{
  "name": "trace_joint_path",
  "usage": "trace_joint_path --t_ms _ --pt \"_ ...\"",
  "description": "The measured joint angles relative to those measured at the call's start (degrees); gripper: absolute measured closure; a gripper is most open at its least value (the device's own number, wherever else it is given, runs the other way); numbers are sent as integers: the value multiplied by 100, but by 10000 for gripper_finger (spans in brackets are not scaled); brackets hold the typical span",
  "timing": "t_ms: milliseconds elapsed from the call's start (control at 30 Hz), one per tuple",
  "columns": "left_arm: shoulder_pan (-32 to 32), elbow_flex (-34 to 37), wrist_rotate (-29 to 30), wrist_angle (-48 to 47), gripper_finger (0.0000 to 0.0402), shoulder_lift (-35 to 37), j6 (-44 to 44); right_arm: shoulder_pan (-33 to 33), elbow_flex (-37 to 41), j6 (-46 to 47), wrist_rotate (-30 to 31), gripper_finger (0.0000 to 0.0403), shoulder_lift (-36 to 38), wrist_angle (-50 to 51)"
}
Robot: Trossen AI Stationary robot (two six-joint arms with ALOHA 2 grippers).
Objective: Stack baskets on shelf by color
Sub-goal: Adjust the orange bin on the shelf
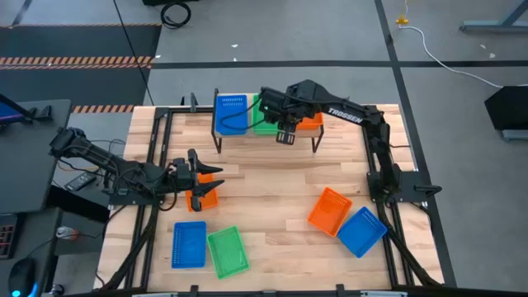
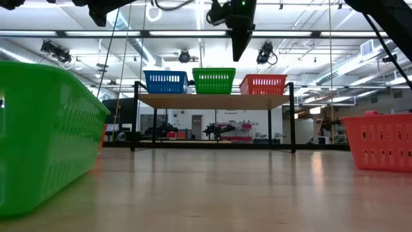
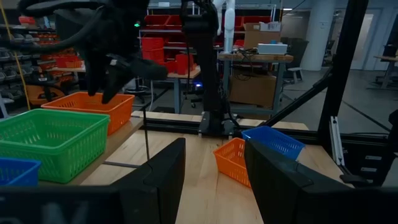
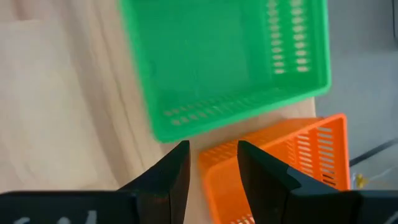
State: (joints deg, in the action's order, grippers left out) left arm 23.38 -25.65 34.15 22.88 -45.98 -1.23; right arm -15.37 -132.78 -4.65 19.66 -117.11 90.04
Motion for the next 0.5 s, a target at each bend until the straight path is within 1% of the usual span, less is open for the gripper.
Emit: trace_joint_path --t_ms 267,500 --pt "0 0 0 -22 230 1 -5 -458 6 358 -193 263 -7 -2" --pt "0 0 0 -51 230 1 -7 -560 6 168 -575 263 -9 -2"
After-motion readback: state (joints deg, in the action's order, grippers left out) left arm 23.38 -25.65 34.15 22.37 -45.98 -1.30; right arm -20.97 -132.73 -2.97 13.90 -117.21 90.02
